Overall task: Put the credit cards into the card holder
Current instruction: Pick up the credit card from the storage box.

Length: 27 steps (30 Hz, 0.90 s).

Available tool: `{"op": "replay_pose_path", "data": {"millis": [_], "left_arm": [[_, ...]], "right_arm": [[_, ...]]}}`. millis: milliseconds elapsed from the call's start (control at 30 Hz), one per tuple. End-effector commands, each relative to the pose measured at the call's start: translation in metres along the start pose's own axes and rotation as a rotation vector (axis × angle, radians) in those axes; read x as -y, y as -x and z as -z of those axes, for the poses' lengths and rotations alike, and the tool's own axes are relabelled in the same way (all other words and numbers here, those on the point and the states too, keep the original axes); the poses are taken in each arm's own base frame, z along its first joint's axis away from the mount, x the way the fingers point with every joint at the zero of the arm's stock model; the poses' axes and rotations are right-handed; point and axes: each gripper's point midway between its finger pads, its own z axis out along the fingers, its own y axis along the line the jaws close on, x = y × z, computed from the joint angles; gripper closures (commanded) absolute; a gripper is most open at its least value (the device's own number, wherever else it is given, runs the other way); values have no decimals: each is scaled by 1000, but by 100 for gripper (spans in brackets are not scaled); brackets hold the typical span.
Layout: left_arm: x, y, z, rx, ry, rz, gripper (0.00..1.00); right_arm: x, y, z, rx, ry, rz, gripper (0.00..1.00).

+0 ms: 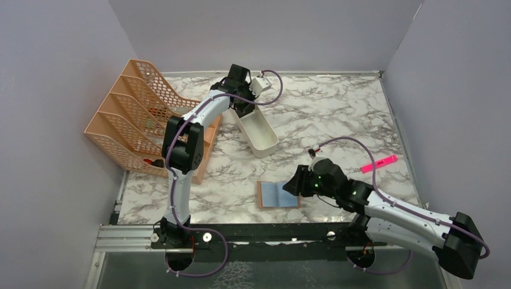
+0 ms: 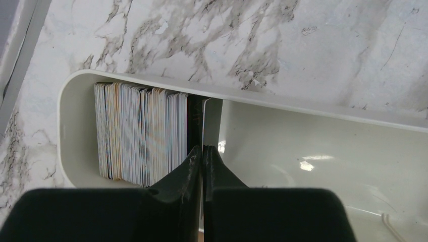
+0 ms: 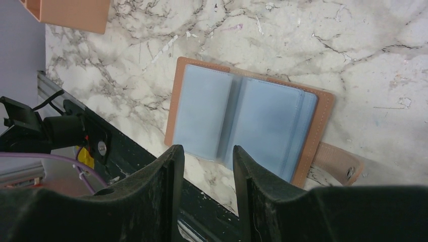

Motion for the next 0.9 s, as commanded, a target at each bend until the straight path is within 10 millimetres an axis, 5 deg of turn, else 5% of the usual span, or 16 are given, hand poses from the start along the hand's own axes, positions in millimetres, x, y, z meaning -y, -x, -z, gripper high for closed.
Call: {"op": "replay_pose_path", "data": {"millis": [0,167,400,467,533,867], "left_arm": [[-13,13,3,27,38,-30,95],[-13,12,3,25,36,-32,92],[-12,10,5,19,33,-29,100],[-12,11,6,19,37,-29,86],[-12,11,6,19,37,-32,100],[-12,13,6,26,35,-31,100]], "right_arm": [[-14,16,4,56,39,2,54],[-13,16,5,61,36,2,54],[-11,15,6,65,37,4,54],[-12,16,6,66,39,4,54],[-12,16,7,68,40,7,54],[-11,16,6,69,38,11,54]]}}
